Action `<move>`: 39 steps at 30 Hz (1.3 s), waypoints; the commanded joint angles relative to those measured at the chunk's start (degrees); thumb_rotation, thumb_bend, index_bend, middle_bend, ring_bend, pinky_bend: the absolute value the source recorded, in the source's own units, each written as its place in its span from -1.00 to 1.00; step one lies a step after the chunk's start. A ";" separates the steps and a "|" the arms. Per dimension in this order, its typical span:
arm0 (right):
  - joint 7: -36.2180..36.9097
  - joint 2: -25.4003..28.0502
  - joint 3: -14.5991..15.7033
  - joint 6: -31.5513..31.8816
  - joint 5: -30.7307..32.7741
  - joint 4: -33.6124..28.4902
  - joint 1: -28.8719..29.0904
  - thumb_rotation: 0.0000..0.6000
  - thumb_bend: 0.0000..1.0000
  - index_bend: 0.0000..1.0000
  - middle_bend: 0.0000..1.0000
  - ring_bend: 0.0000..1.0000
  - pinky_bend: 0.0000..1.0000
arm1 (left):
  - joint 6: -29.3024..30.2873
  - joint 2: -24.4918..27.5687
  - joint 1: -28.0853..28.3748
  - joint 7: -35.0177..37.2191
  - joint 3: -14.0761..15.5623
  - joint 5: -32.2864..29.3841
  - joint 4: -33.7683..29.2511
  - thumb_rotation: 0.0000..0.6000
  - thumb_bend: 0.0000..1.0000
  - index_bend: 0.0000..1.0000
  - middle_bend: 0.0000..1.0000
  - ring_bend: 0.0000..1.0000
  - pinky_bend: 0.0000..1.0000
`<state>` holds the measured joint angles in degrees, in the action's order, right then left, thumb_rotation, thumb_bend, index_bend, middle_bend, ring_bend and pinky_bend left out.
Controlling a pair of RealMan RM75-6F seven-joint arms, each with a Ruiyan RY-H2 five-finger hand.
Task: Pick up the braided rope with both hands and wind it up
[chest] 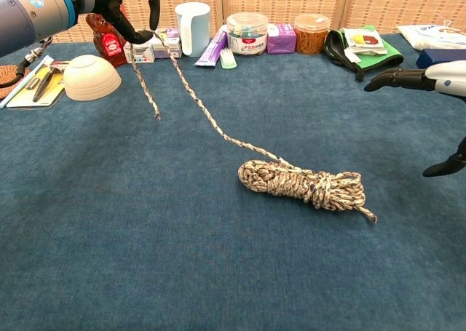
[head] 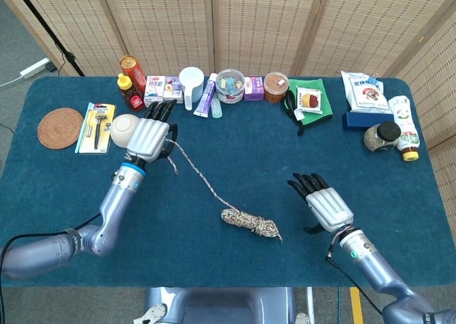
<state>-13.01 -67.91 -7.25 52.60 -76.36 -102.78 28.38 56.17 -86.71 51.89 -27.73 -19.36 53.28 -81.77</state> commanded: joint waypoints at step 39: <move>-27.44 -24.14 0.87 11.01 27.43 1.35 9.27 1.00 -1.00 -0.50 -0.66 -0.85 -0.53 | 1.42 1.86 2.30 2.51 0.45 -0.30 -2.66 1.00 -0.26 0.14 -1.00 -1.00 -1.00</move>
<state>-40.43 -92.07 -6.44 63.65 -48.98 -101.48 37.59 57.60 -84.86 54.19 -25.22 -18.91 52.99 -84.41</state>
